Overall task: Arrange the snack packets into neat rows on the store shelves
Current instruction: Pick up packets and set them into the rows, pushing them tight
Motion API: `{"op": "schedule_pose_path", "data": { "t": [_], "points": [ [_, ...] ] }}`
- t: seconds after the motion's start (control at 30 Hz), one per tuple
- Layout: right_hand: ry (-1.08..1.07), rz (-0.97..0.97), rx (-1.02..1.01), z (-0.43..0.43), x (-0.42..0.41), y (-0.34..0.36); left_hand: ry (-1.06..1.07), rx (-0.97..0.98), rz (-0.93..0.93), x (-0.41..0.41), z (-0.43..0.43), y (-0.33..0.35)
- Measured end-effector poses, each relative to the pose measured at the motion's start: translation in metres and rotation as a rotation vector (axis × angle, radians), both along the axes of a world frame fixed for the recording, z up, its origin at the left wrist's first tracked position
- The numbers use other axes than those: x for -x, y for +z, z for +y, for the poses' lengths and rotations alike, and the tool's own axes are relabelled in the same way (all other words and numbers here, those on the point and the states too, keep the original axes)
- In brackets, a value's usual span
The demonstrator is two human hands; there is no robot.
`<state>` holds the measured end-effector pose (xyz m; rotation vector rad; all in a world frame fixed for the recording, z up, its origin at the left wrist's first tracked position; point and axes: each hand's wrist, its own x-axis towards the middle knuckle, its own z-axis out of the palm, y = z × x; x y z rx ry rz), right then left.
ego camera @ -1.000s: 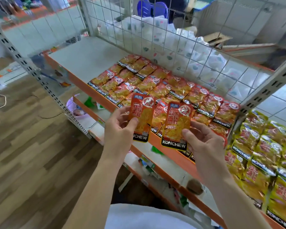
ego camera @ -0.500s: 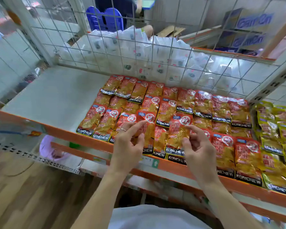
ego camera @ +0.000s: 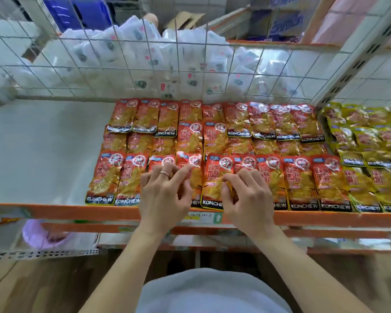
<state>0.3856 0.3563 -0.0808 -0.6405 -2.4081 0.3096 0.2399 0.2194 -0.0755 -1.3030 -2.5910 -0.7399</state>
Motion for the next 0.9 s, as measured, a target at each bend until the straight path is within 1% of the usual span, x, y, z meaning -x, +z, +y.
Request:
{"op": "schedule_pose_path", "data": {
  "t": [0.13,0.27,0.33,0.67,0.9],
  "points": [
    [-0.028,-0.049,-0.019,0.0013,-0.0006,0.0003,0.036,0.035,0.042,-0.0016,0.0008,0.0007],
    [0.045,-0.218,-0.065,0.0043,-0.0013,-0.0007,0.038,0.091,0.038,-0.0002,0.0008,-0.0027],
    [0.062,-0.272,-0.043,0.0056,-0.0015,-0.0007,0.022,0.119,0.038,0.0000,0.0011,-0.0036],
    [0.087,-0.332,0.094,0.0076,-0.0011,0.0029,-0.059,0.186,-0.050,0.0029,0.0025,-0.0010],
    [0.066,-0.363,0.052,0.0079,-0.0010,0.0040,-0.086,0.240,-0.047,0.0023,0.0004,0.0021]
  ]
}}
